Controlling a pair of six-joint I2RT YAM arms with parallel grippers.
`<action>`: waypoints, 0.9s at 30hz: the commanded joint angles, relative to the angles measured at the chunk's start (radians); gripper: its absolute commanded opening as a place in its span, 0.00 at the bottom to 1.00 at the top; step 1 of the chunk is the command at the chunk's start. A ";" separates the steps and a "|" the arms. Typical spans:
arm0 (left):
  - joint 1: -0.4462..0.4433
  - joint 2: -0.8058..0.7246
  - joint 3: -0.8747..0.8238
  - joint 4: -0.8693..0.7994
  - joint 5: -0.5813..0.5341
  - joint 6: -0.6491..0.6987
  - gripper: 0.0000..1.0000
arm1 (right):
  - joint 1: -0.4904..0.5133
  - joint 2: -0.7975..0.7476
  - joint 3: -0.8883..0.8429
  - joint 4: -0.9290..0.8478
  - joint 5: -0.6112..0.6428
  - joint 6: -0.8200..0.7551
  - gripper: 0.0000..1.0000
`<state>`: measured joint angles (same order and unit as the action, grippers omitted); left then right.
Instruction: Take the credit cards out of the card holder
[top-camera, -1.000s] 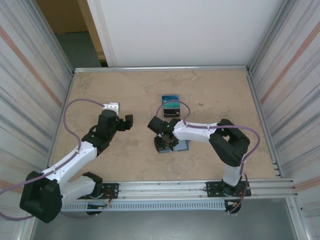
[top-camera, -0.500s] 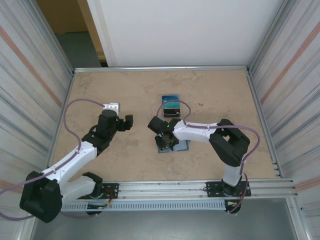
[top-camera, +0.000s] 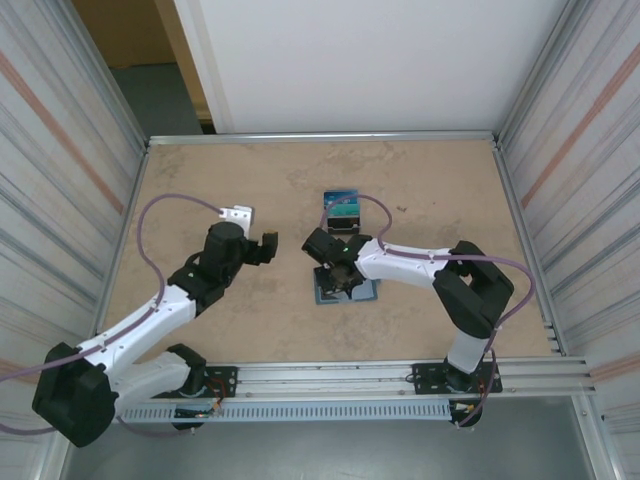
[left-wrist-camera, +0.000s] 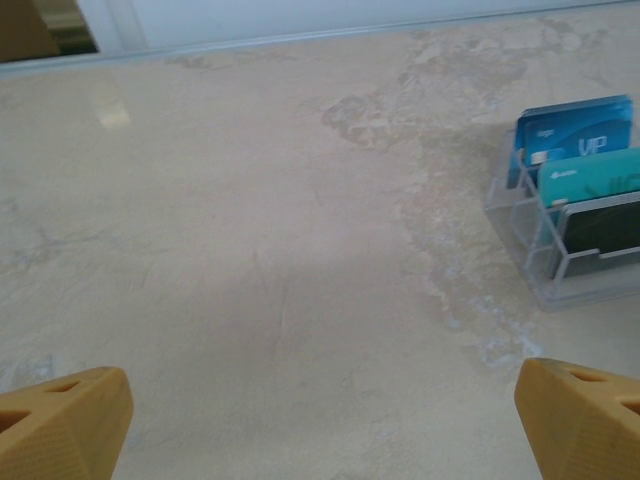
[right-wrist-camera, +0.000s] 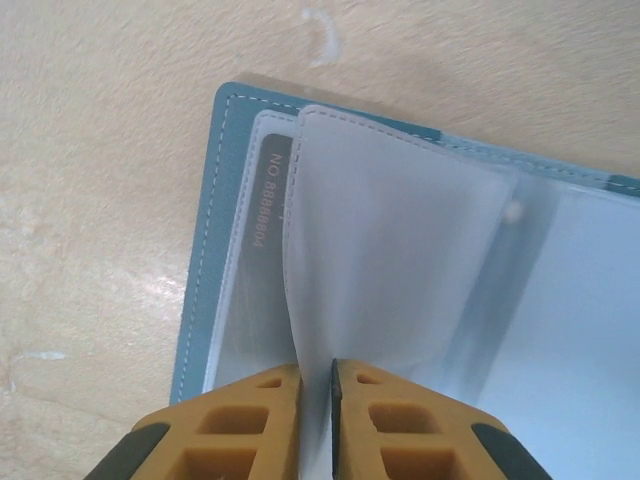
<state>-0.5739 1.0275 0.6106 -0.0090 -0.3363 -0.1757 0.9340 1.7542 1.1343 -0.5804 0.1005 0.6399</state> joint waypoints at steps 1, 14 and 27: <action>-0.023 0.017 0.041 0.014 -0.056 0.041 0.99 | -0.020 -0.050 -0.028 -0.041 0.045 0.040 0.19; -0.185 0.163 0.093 0.026 -0.121 0.081 0.99 | -0.058 -0.148 -0.105 -0.099 0.141 0.097 0.28; -0.210 0.223 0.072 0.027 0.044 0.089 0.99 | -0.166 -0.238 -0.208 -0.111 0.171 0.106 0.27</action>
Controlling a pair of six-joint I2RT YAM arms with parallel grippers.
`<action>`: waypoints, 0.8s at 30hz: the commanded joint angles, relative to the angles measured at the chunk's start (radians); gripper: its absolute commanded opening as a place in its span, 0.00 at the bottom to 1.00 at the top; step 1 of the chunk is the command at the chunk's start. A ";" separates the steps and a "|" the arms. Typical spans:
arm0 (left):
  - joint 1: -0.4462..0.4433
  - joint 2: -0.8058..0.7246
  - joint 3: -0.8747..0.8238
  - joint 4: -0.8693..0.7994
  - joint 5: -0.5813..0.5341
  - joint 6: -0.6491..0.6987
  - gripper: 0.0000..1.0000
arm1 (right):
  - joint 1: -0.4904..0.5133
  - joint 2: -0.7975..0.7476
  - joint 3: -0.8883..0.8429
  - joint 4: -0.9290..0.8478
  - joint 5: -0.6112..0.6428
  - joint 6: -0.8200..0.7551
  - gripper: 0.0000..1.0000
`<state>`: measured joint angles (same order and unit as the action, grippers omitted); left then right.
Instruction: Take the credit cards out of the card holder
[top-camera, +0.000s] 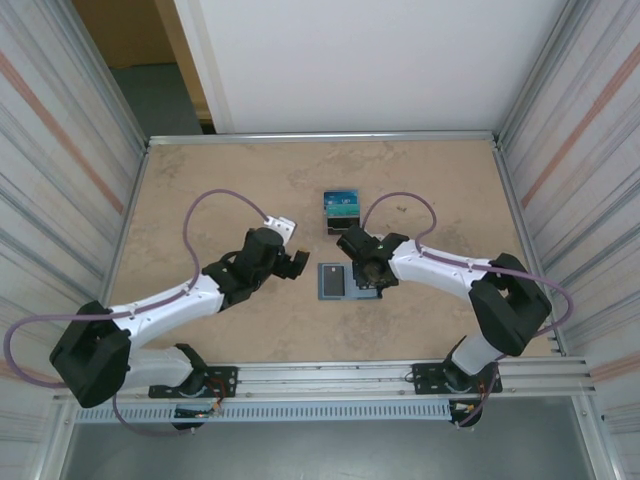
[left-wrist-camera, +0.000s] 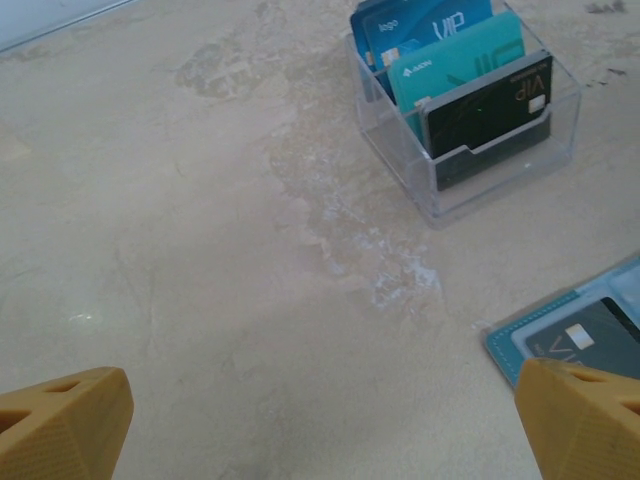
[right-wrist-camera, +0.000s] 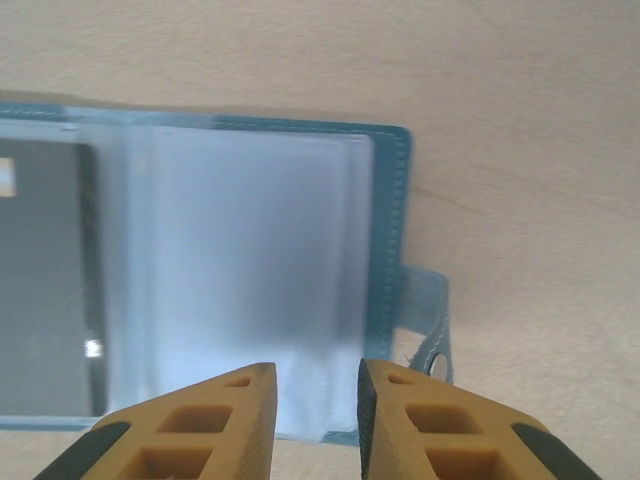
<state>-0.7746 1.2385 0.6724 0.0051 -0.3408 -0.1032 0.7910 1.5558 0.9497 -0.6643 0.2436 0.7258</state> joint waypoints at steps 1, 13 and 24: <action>-0.010 0.016 0.008 0.016 0.060 0.022 0.99 | -0.034 -0.048 -0.032 -0.026 0.026 0.021 0.27; -0.054 0.151 0.031 0.022 0.128 0.124 0.99 | -0.133 -0.294 -0.111 0.120 -0.207 -0.012 0.28; -0.083 0.300 0.065 0.064 0.134 0.138 0.99 | -0.180 -0.248 -0.138 0.312 -0.496 -0.020 0.15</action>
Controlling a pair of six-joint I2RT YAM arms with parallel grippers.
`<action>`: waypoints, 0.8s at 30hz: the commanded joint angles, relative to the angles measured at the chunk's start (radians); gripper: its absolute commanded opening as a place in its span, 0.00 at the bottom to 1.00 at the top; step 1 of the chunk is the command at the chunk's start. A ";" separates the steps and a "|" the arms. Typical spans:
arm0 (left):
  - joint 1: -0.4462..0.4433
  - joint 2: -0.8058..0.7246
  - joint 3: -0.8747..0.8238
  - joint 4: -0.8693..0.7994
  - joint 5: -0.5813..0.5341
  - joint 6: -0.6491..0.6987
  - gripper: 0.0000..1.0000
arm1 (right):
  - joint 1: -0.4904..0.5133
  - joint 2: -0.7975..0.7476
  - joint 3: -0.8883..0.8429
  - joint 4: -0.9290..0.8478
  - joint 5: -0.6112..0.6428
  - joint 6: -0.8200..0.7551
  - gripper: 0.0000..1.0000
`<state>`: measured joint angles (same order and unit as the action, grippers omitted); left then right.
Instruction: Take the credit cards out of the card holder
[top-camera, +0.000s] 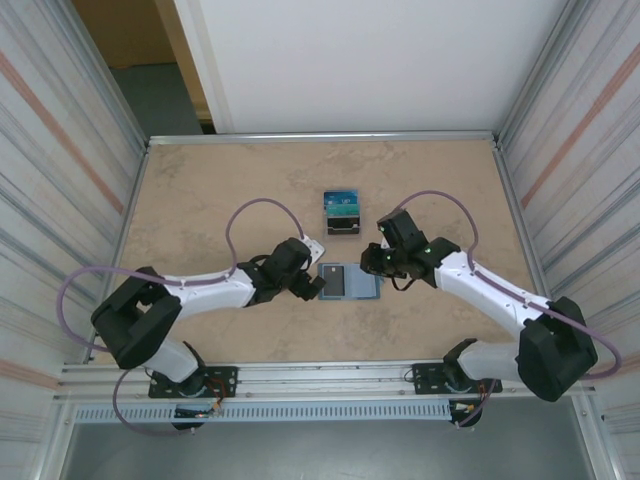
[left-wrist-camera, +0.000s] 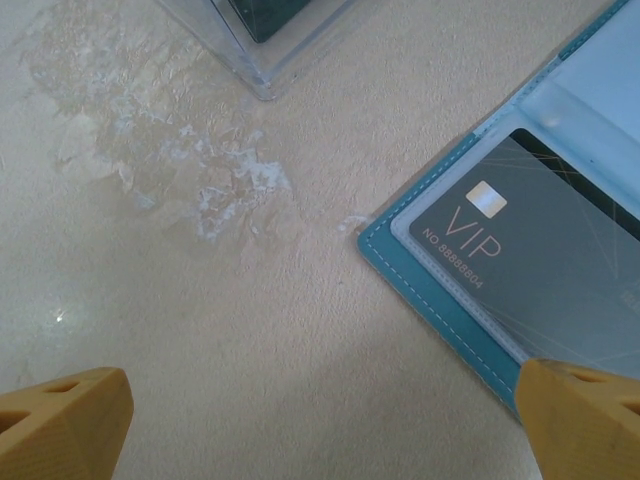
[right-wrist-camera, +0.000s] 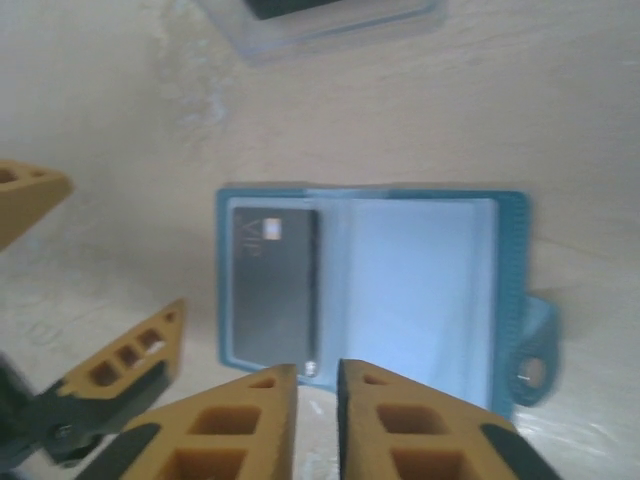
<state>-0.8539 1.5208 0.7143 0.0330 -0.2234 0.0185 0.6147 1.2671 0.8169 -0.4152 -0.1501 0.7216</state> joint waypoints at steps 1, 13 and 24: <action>-0.004 0.026 0.025 0.040 0.017 0.016 0.99 | -0.005 0.059 -0.005 0.075 -0.116 -0.016 0.14; -0.004 0.108 0.048 0.087 0.021 0.010 0.99 | -0.023 0.262 0.006 0.173 -0.203 -0.009 0.13; -0.004 0.128 0.047 0.049 0.001 0.015 0.99 | -0.023 0.355 -0.013 0.249 -0.236 0.007 0.15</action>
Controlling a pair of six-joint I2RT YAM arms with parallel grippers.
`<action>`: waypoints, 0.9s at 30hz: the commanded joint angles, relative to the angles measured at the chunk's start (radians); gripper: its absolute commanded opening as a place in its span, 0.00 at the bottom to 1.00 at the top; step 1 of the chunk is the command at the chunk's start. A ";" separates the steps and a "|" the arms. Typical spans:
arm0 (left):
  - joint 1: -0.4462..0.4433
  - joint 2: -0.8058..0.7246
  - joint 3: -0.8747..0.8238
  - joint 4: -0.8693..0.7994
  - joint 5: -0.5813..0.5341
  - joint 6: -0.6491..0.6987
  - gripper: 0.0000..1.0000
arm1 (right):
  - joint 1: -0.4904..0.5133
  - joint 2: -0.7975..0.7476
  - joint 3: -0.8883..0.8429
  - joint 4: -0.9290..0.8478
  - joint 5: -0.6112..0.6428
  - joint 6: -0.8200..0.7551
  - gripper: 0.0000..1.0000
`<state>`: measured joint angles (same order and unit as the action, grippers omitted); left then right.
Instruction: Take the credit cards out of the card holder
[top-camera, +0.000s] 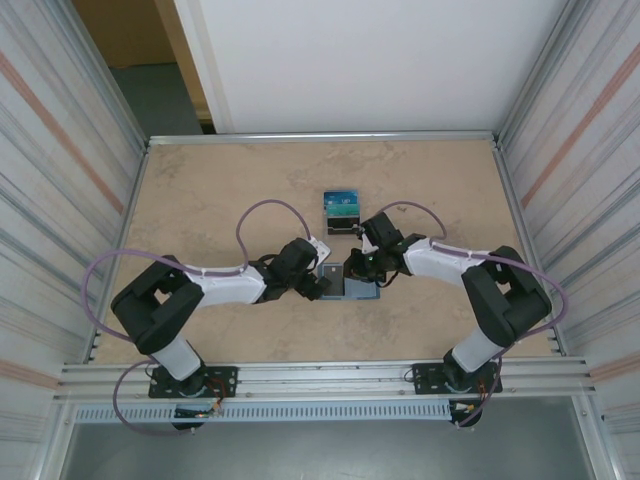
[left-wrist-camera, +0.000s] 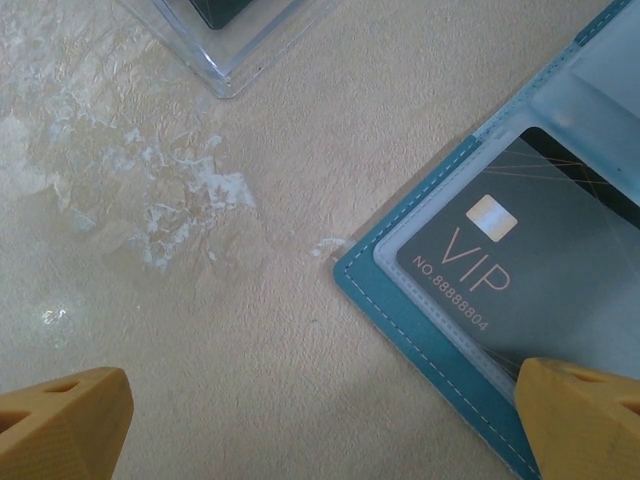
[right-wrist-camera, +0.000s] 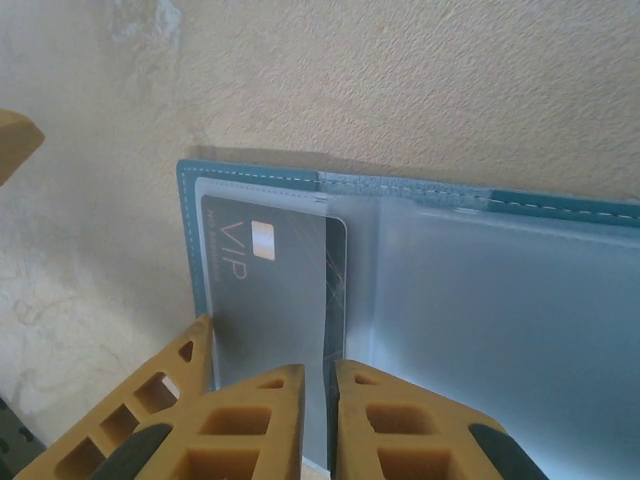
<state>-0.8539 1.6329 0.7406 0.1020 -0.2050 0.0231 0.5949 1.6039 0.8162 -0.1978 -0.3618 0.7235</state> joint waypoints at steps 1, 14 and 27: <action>-0.004 0.018 0.021 -0.022 -0.020 0.011 0.99 | -0.003 0.023 -0.013 0.034 -0.024 0.006 0.15; -0.008 0.030 0.025 -0.055 -0.037 0.014 0.99 | -0.010 0.050 -0.051 0.073 -0.029 0.022 0.16; -0.014 0.043 0.028 -0.059 -0.038 0.015 0.99 | -0.013 0.064 -0.080 0.145 -0.080 0.035 0.12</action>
<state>-0.8597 1.6466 0.7559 0.0845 -0.2276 0.0231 0.5869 1.6497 0.7563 -0.0746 -0.4080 0.7338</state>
